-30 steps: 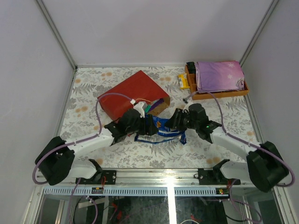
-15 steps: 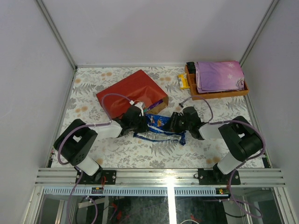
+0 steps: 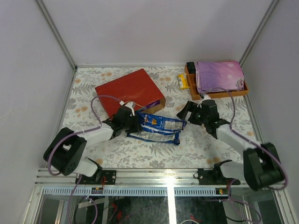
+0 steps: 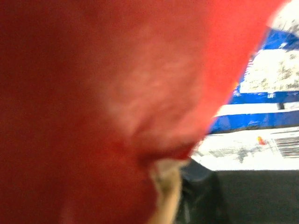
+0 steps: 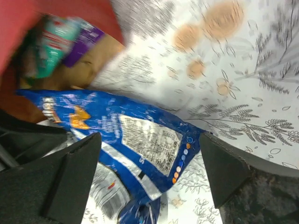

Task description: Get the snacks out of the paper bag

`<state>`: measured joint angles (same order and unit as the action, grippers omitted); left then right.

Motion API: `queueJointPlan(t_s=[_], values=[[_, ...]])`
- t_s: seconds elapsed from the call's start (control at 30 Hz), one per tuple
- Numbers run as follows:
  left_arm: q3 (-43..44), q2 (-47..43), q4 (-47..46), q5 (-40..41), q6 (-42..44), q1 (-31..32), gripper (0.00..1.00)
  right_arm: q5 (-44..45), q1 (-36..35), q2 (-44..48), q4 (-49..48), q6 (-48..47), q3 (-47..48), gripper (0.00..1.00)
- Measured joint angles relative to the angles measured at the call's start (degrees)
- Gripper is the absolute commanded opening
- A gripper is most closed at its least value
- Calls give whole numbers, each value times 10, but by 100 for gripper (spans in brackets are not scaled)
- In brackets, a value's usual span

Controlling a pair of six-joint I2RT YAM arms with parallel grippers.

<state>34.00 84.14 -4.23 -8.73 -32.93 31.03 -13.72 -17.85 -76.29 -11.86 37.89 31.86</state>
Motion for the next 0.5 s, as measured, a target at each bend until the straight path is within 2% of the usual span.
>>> queueJointPlan(t_s=[0.1,0.2,0.23,0.3,0.43,0.5], values=[[-6,-48,28,2,9,-3,75,12,4,123,37,-18,-1,99],[-3,-105,49,2,14,4,97,-16,29,217,29,-24,-8,100],[3,-120,56,4,17,9,100,-35,47,233,15,-22,-18,97],[23,-137,74,7,22,27,100,-70,82,237,-21,-12,-50,94],[73,-132,97,18,29,85,100,-111,114,179,-54,20,-145,89],[100,-119,108,41,31,136,98,-123,115,156,-54,38,-191,86]])
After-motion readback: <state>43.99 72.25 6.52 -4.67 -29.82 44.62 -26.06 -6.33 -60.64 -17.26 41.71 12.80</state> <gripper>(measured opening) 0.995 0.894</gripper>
